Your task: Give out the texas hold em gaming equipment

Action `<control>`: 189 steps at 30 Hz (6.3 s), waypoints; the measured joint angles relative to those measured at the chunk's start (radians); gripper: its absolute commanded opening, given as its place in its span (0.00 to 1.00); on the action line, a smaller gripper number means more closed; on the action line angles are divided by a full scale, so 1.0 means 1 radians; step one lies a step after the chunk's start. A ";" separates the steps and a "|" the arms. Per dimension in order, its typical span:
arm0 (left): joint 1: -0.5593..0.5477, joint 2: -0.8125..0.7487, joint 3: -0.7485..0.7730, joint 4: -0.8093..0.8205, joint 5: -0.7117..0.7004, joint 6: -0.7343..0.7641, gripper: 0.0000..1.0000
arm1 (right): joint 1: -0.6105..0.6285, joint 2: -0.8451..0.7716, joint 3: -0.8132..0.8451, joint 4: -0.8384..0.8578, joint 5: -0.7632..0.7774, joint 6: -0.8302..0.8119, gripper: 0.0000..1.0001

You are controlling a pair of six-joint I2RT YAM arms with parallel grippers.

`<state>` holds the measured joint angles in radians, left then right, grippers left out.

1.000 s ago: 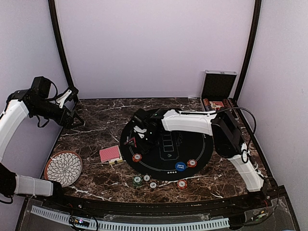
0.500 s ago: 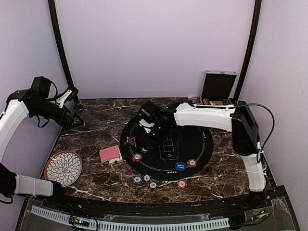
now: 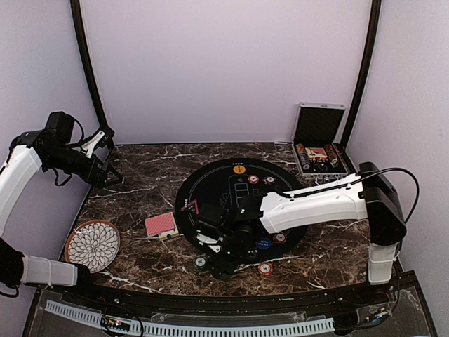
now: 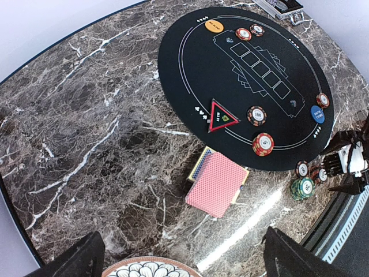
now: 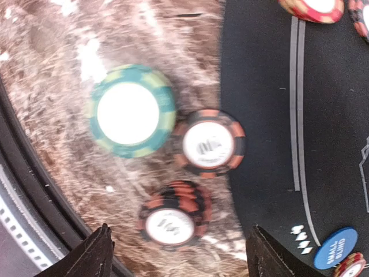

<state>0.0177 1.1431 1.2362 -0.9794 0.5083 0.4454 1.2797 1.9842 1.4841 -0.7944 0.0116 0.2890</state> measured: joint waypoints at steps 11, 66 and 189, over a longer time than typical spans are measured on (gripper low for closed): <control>0.000 0.000 0.005 -0.006 0.000 0.000 0.99 | 0.028 0.041 0.000 0.011 0.015 0.003 0.78; 0.000 -0.001 0.005 -0.006 -0.001 0.000 0.99 | -0.308 -0.057 -0.015 -0.041 0.126 0.010 0.11; 0.000 -0.013 0.007 -0.011 -0.003 0.000 0.99 | -0.003 0.192 0.329 -0.032 -0.046 -0.079 0.70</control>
<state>0.0177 1.1301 1.2430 -0.9901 0.5049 0.4458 1.2766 2.1765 1.8130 -0.8268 -0.0341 0.2096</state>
